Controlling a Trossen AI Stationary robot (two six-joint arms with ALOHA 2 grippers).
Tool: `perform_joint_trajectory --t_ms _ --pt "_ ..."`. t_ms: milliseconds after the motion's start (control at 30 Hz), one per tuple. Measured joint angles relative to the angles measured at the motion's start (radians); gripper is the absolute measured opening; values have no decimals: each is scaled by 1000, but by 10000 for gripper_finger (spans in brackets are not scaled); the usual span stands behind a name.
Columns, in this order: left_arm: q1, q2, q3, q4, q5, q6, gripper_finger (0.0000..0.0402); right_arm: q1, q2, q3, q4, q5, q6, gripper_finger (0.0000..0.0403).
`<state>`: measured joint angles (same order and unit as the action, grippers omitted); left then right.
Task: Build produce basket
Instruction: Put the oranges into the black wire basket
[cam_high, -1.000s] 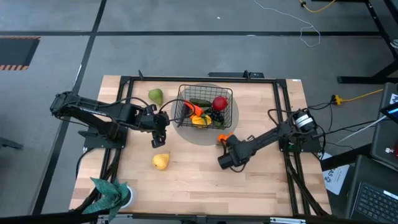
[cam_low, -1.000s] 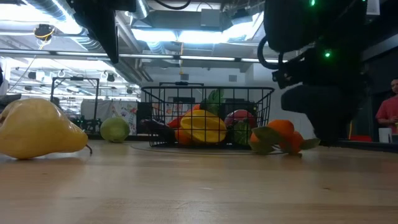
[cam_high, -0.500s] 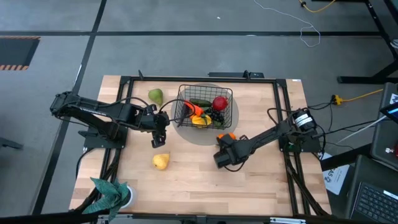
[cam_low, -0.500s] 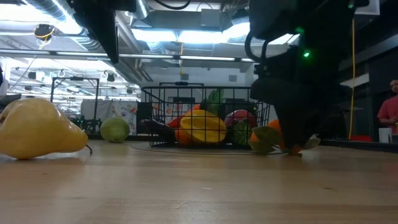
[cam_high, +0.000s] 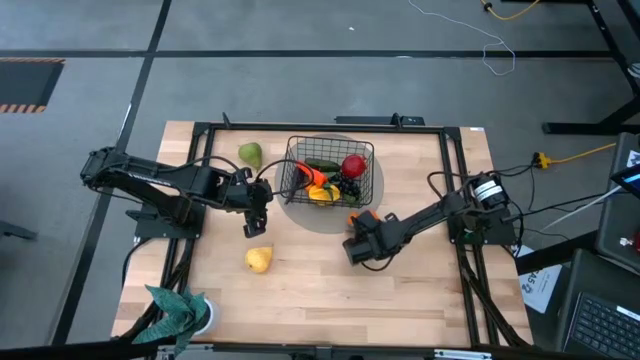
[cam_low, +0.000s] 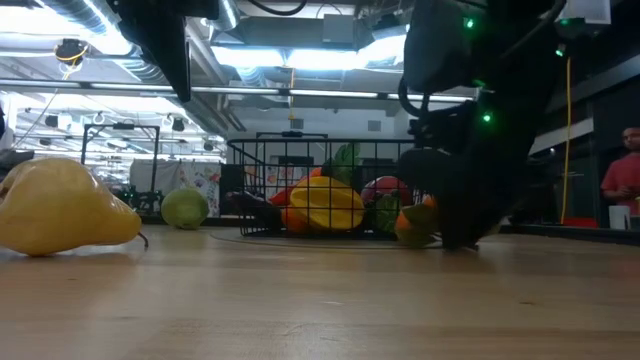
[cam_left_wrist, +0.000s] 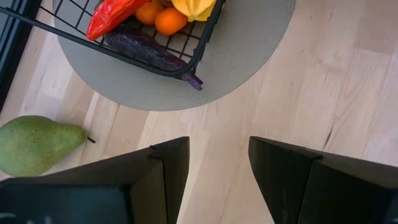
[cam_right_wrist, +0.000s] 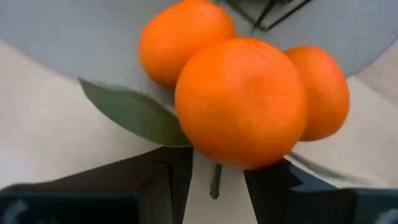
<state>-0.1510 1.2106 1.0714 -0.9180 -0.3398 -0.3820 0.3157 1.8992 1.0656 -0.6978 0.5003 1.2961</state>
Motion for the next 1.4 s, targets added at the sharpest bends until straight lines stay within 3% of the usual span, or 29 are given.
perform_joint_trajectory --t_ms 100,300,567,967,1400 --pt "0 0 0 0 0 0 154 3 5 -3 12 56 0 129" --pt "0 0 0 0 0 0 154 2 6 -4 14 60 -1 115" --pt "0 0 0 0 0 0 154 15 6 -4 14 45 -34 8" --pt "0 0 0 0 0 0 154 121 5 42 105 79 -103 1" --pt "0 0 0 0 0 0 154 243 5 340 88 254 -455 0"
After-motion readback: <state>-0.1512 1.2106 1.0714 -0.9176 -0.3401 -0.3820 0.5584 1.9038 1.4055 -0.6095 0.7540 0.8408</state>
